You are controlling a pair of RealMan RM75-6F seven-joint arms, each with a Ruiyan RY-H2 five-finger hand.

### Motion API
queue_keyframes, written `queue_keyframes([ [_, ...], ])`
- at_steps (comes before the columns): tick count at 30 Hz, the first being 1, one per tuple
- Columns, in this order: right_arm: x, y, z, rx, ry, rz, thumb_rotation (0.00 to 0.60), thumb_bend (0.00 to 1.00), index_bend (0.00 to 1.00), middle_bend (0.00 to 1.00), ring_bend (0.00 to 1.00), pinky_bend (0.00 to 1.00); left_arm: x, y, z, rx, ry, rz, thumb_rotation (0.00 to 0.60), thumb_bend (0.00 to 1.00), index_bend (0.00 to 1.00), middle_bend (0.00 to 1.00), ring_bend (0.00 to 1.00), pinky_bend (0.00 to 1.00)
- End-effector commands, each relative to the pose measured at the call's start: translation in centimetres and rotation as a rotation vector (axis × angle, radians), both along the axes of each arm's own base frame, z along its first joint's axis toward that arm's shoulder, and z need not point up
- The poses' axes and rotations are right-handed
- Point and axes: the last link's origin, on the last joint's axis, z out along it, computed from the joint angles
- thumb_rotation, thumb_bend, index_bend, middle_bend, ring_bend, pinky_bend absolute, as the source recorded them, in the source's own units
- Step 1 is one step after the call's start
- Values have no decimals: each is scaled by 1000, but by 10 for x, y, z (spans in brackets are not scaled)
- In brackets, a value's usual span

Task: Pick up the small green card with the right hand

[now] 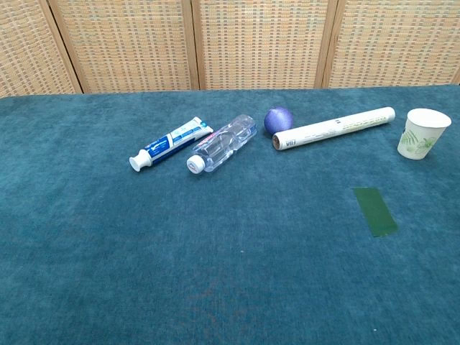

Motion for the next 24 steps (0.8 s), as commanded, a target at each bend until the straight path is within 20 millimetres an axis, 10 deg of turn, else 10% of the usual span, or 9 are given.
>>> queue_keyframes([
  [1,7,-2,-7,16,-4,13,600,132,0,0,0,0,0,0,0,-1,-1,-3,600,245,0,0,0,0],
  [24,68,-60,-86,148,37,36,600,155,37,0,0,0,2,-1,-2,-17,-8,-11,600,245,0,0,0,0],
])
